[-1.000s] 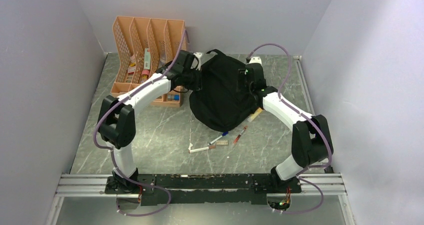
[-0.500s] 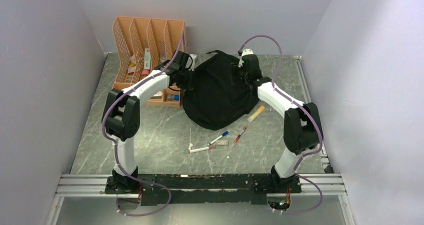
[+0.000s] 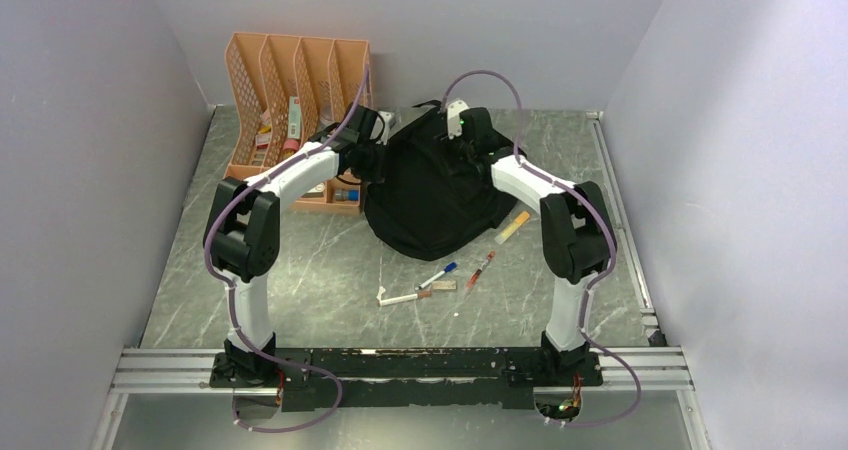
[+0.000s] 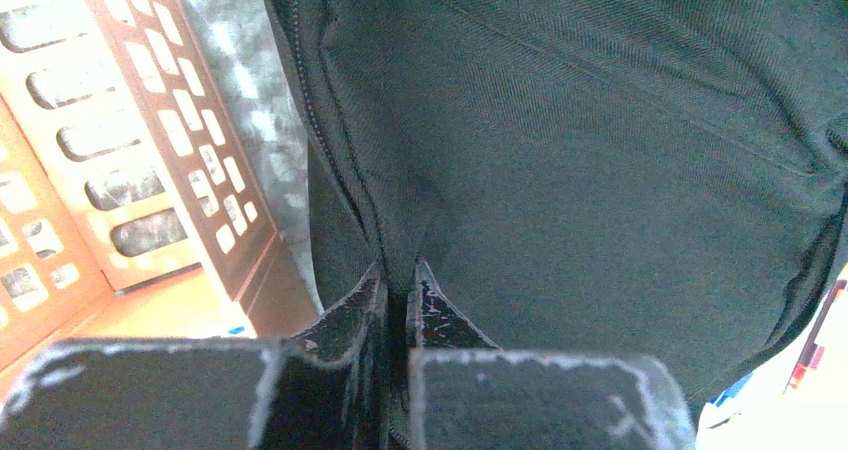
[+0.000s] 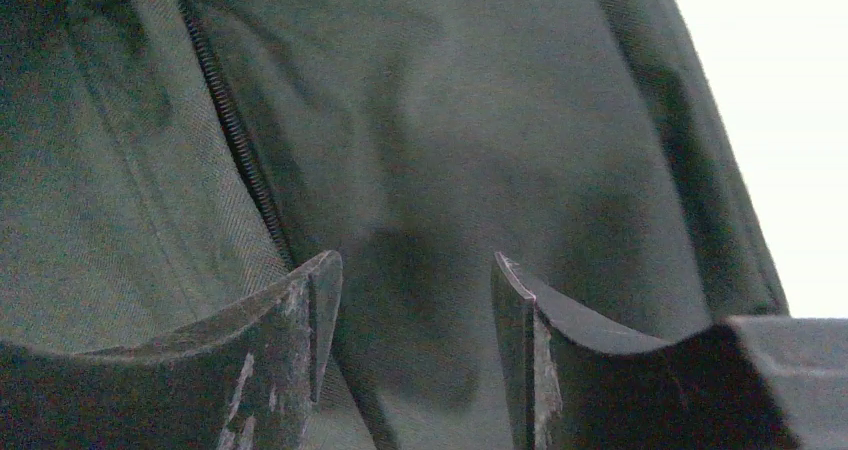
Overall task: Pack the student bag
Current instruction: Adjust the student bag at the center of the board.
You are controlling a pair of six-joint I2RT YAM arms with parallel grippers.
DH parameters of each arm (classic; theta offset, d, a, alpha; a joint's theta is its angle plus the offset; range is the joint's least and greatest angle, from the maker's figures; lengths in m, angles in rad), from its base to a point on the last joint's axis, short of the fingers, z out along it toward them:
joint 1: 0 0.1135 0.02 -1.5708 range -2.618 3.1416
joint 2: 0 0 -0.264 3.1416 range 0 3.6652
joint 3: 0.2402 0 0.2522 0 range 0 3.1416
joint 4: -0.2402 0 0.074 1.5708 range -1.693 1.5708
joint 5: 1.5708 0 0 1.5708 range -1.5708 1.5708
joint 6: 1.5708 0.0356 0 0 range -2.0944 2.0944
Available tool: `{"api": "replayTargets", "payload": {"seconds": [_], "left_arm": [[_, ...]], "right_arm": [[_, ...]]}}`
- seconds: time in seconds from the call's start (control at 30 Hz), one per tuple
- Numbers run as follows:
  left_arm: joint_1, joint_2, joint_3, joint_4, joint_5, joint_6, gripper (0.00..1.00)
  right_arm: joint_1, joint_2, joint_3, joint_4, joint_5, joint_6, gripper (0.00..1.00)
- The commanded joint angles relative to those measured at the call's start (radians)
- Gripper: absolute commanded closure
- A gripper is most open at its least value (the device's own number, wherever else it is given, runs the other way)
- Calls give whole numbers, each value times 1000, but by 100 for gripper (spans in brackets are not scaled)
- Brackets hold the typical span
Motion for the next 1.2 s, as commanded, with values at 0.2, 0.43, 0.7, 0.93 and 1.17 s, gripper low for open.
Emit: {"api": "replayTargets", "payload": {"seconds": [0.2,0.43,0.7,0.93,1.17], "left_arm": [[3,-13,-9,50,-24,13,95],[3,-12,-12,48,-16,13,95],[4,-12,-11,49,-20,15,95],[5,-9,-14,52,-13,13,95],[6,7,-8,51,7,8,95]], "right_arm": [[61,43,19,-12,-73,-159,33],[82,39,15,-61,-173,-199,29],[96,109,72,-132,-55,-231,28],[105,120,56,-73,316,-273,40],[106,61,35,7,365,-269,68]]}}
